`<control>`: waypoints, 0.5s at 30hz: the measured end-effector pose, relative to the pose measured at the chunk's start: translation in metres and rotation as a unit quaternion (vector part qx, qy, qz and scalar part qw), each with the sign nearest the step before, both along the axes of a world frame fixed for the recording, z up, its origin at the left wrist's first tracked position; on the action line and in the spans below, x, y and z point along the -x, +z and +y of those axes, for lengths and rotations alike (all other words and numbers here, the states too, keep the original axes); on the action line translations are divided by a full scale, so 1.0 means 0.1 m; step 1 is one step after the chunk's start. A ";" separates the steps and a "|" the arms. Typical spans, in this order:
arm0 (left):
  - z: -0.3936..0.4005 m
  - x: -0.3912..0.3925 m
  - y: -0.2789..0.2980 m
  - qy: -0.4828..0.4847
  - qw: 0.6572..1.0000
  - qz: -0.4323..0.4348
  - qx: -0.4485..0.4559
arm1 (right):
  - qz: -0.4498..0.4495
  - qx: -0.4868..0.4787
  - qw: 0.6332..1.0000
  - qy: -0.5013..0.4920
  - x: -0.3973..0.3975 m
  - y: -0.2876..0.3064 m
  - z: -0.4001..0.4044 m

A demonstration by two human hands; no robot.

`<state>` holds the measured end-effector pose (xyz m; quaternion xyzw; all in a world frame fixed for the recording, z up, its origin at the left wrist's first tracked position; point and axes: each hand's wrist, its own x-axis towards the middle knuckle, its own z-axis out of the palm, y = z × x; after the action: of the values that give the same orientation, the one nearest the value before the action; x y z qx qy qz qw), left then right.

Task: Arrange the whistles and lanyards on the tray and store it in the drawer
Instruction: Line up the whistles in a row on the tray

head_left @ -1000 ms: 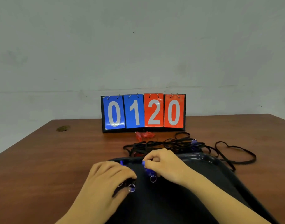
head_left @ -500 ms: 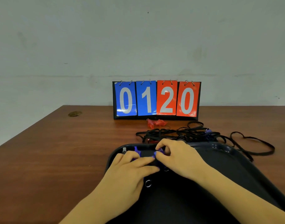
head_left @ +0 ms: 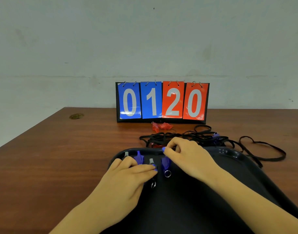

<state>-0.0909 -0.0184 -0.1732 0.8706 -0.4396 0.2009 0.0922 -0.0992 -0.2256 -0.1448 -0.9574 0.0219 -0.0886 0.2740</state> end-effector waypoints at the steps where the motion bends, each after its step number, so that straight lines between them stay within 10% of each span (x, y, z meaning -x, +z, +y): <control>1: 0.00 0.00 -0.02 0.006 1.000 -0.001 -0.008 | 0.003 0.007 1.000 0.006 0.00 0.00 0.01; 15: -0.03 0.03 -0.03 0.043 0.996 -0.054 -0.064 | 0.069 -0.026 0.997 0.035 -0.03 -0.01 0.02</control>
<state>-0.0937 -0.0215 -0.1760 0.8806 -0.4181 0.2228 0.0042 -0.0965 -0.2237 -0.1458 -0.9539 0.0099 -0.0122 0.2996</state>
